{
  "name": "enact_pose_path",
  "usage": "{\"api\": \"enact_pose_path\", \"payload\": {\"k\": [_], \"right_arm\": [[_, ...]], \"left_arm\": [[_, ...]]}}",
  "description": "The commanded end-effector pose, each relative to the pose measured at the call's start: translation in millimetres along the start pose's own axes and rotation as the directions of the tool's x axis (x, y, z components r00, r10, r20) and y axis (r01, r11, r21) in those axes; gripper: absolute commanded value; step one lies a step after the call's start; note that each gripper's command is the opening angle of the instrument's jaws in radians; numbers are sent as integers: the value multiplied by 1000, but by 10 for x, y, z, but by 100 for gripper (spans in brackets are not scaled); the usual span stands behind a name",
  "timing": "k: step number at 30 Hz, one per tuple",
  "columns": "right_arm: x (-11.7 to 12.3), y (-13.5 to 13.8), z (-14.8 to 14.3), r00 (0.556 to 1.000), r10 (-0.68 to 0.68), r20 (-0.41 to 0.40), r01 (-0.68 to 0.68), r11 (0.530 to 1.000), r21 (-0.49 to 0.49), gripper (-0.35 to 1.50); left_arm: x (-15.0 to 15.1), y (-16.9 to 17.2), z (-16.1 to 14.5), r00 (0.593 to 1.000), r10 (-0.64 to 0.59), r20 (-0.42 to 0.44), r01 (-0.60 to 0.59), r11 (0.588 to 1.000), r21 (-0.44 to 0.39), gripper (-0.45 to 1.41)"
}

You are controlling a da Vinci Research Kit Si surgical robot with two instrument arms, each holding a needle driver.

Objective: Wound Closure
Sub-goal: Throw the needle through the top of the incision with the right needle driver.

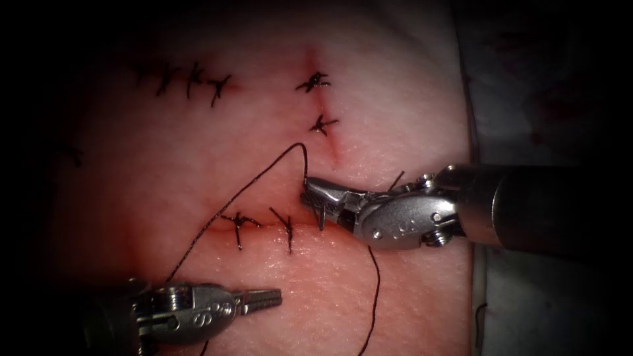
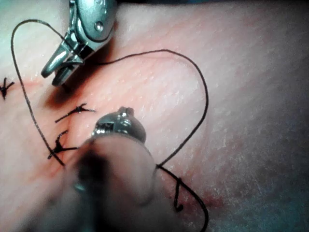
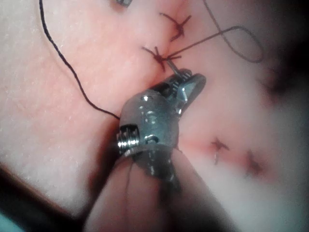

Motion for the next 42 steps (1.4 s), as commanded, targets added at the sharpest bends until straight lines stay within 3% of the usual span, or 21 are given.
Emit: {"api": "enact_pose_path", "payload": {"k": [1, 6, 13, 18, 26, 30, 36, 42], "right_arm": [[0, -2, 8, 999, -50, -17, 50, 999, 2, -35], [-6, -15, 4, 984, -162, -71, 162, 987, -3, -35], [-39, -49, -7, 972, -216, -93, 223, 972, 71, -35], [-60, -70, -19, 957, -246, -151, 262, 960, 98, -35], [-81, -88, -13, 984, -117, -134, 141, 972, 188, -35], [-74, -101, -5, 986, -99, -134, 128, 966, 224, -35], [-45, -85, 6, 987, -66, -147, 97, 973, 211, -35], [-37, -78, 19, 985, -52, -163, 87, 973, 212, -35]], "left_arm": [[1, 0, 7, 1000, 0, -1, 0, 1000, 1, -45], [2, 0, 8, 1000, -1, -1, 1, 1000, 1, -45], [1, 0, 6, 1000, 0, -1, 0, 1000, 0, -45], [1, 0, 6, 1000, 0, -1, 0, 1000, 0, -45], [3, 0, 9, 1000, -2, 0, 2, 1000, 2, -45], [3, -2, 8, 1000, -3, 0, 3, 1000, 1, -45], [10, -11, 16, 1000, -17, -3, 17, 1000, 11, -45], [11, -22, 41, 1000, -26, 8, 25, 999, 33, -45]]}}
